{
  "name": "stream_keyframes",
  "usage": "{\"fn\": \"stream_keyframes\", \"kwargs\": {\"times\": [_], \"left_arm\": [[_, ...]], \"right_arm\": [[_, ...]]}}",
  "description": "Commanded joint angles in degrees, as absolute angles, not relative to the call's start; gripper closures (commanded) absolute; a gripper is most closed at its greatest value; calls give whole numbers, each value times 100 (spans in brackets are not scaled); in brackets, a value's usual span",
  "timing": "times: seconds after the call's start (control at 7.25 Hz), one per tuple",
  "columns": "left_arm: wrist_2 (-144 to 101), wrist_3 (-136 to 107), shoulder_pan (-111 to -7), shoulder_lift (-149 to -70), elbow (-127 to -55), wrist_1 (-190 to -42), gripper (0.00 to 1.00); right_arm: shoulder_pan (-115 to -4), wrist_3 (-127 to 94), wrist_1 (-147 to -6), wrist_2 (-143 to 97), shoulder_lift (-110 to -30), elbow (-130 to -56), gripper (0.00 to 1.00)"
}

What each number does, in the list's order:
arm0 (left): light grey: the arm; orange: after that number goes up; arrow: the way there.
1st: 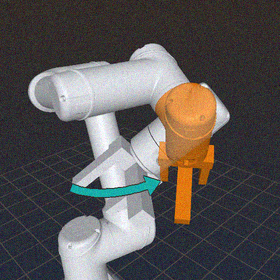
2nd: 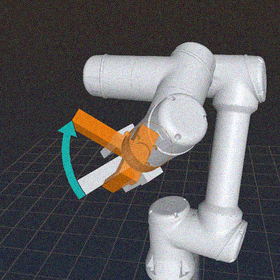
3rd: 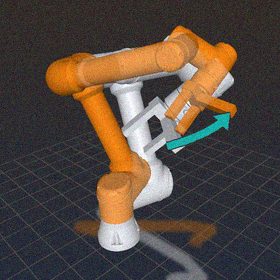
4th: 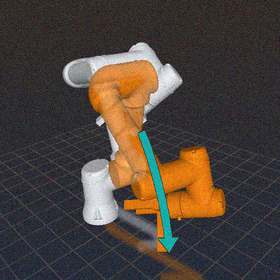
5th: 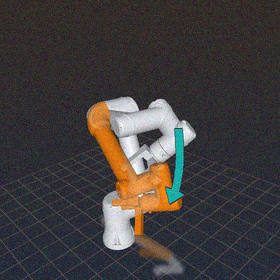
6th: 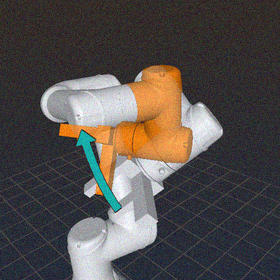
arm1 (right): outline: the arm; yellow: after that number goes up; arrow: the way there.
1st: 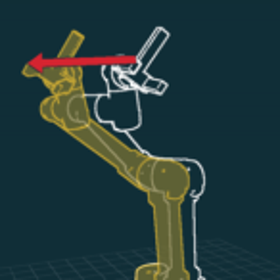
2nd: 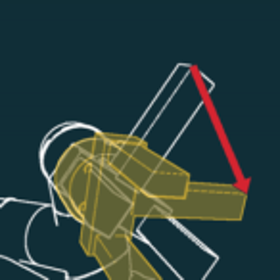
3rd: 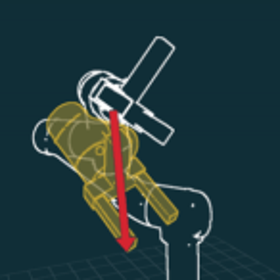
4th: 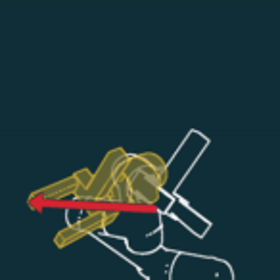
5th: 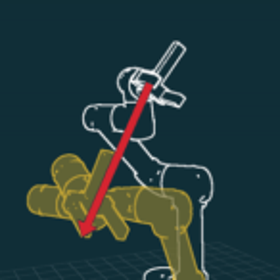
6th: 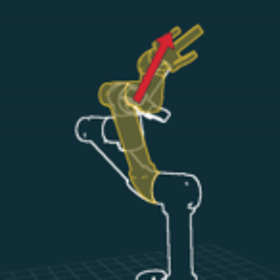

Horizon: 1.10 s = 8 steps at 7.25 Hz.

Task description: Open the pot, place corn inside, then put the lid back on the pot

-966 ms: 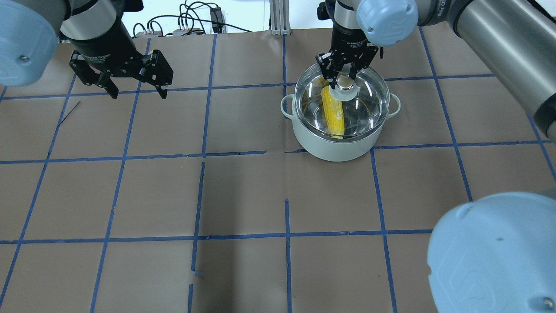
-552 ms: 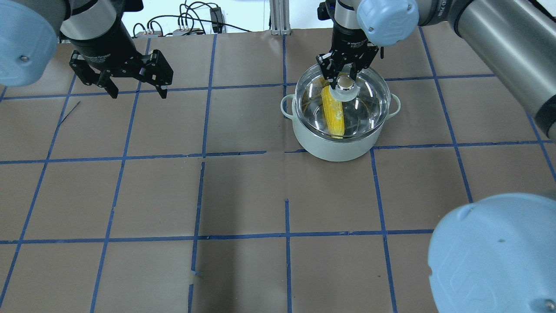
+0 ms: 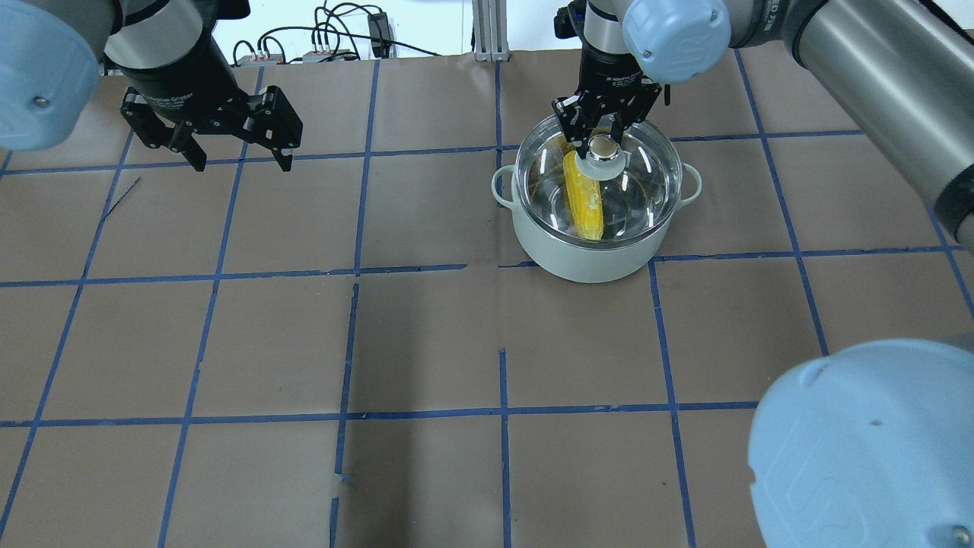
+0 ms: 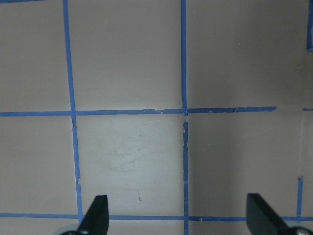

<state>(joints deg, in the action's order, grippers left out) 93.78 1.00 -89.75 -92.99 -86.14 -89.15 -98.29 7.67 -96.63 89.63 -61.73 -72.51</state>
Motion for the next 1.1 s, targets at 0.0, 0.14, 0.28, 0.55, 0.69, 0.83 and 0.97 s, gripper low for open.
{"fn": "stream_keyframes", "kwargs": {"times": [0.0, 0.14, 0.28, 0.55, 0.69, 0.83, 0.97], "left_arm": [[9378, 97, -8974, -9299, -8613, -8912, 0], [9378, 97, -8974, -9299, -8613, -8903, 0], [9378, 97, -8974, -9299, -8613, -8912, 0], [9378, 97, -8974, -9299, -8613, -8903, 0], [9378, 97, -8974, -9299, -8613, -8903, 0], [9378, 97, -8974, -9299, -8613, -8903, 0], [9378, 97, -8974, -9299, -8613, -8903, 0]], "right_arm": [[-9844, 773, -9729, 8982, -6179, -7260, 7], [-9852, 765, -9729, 8991, -6179, -7277, 1], [-9844, 765, -9729, 9000, -6179, -7286, 1], [-9844, 773, -9729, 9009, -6161, -7295, 1], [-9844, 800, -9747, 9035, -6144, -7295, 1], [-9765, 800, -9756, 9053, -6144, -7295, 1], [-9721, 817, -9756, 9227, -6144, -7295, 1]]}}
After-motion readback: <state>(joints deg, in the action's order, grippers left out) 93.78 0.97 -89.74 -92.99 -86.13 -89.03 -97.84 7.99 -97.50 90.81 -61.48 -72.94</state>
